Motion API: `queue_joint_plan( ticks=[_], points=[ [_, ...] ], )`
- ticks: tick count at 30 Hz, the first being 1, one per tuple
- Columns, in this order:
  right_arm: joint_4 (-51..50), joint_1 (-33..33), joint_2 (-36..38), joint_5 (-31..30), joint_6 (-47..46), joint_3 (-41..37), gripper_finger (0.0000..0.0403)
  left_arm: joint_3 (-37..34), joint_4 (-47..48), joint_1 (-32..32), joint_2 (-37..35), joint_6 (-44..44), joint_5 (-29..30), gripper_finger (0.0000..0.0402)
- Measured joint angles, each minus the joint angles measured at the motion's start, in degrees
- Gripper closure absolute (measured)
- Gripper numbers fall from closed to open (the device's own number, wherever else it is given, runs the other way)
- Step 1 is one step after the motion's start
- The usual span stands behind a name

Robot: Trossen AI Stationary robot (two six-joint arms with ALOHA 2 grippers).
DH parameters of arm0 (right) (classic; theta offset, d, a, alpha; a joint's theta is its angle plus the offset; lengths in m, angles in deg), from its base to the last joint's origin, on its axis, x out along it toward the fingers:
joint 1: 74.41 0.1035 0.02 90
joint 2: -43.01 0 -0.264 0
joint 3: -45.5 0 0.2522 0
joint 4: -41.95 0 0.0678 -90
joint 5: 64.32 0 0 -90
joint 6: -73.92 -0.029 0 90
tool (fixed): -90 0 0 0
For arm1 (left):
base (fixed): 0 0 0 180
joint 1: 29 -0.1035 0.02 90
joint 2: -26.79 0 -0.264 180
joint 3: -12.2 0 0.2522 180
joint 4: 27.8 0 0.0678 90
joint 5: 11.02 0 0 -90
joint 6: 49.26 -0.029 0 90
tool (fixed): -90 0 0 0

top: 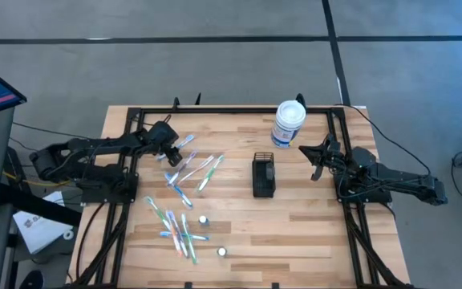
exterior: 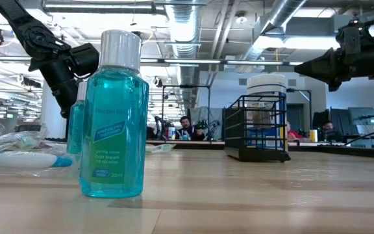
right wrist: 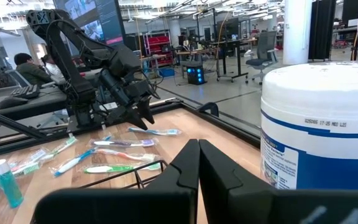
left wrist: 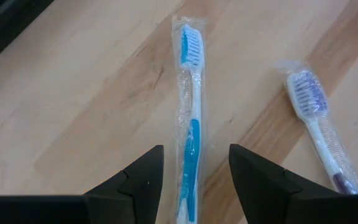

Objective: Pick & Place toothbrushing station
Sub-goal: Put the top blue toothbrush into the wire mesh organizer

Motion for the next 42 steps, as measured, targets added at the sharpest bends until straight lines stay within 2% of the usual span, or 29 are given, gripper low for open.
queue_joint_plan(
  ticks=[14,32,37,42],
  points=[
    [-0.02,0.17,0.00,0.01,-0.01,-0.01,0.0403,-0.11,0.20,0.00,0.08,0.01,0.18,0.0225],
    [-0.04,0.14,0.00,0.01,-0.01,0.00,0.0403,0.02,0.07,-0.28,6.27,0.08,0.86,0.0226],
    [-0.04,0.14,0.00,0.01,-0.02,0.00,0.0403,0.01,0.15,-0.28,6.32,0.19,0.54,0.0256],
    [-0.04,0.13,0.00,0.01,-0.01,-0.01,0.0403,0.00,0.37,-0.26,6.36,0.10,-0.95,0.0321]
  ],
)
